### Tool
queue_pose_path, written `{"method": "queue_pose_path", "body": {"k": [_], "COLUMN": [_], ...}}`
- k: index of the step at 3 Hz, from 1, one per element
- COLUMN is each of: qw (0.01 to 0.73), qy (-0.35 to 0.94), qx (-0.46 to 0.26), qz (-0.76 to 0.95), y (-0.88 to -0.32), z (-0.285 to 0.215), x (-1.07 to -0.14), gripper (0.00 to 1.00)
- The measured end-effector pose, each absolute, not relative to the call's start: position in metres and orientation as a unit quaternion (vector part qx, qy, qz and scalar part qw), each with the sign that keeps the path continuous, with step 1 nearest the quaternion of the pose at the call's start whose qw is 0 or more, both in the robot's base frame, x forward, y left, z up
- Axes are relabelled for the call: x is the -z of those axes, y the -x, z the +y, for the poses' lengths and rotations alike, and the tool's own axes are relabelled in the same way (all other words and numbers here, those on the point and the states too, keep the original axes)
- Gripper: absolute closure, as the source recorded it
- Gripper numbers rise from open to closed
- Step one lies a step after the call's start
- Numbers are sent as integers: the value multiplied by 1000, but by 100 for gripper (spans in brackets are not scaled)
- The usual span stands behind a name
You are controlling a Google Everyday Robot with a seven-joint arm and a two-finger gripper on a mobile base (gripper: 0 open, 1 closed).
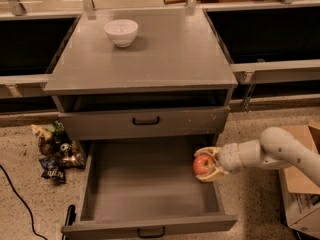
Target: Pick apple from middle drawer and place on counter
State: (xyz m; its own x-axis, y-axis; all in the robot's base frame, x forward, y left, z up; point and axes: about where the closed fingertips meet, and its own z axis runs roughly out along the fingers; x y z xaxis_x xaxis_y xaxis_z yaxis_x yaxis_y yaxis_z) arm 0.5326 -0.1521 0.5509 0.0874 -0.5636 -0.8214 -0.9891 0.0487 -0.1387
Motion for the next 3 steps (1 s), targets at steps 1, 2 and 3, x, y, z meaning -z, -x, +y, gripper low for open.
{"method": "queue_pose_path", "body": {"k": [1,2,3], "qw": [377,378,398], "qy": [655,655,656], "qx": [-250,-250,-252], "qz": [605,605,590], "y": [-522,-522,-521], "z": [-153,-153,-157], "x": [-609,-609,-635], "gripper": [100,100,100]}}
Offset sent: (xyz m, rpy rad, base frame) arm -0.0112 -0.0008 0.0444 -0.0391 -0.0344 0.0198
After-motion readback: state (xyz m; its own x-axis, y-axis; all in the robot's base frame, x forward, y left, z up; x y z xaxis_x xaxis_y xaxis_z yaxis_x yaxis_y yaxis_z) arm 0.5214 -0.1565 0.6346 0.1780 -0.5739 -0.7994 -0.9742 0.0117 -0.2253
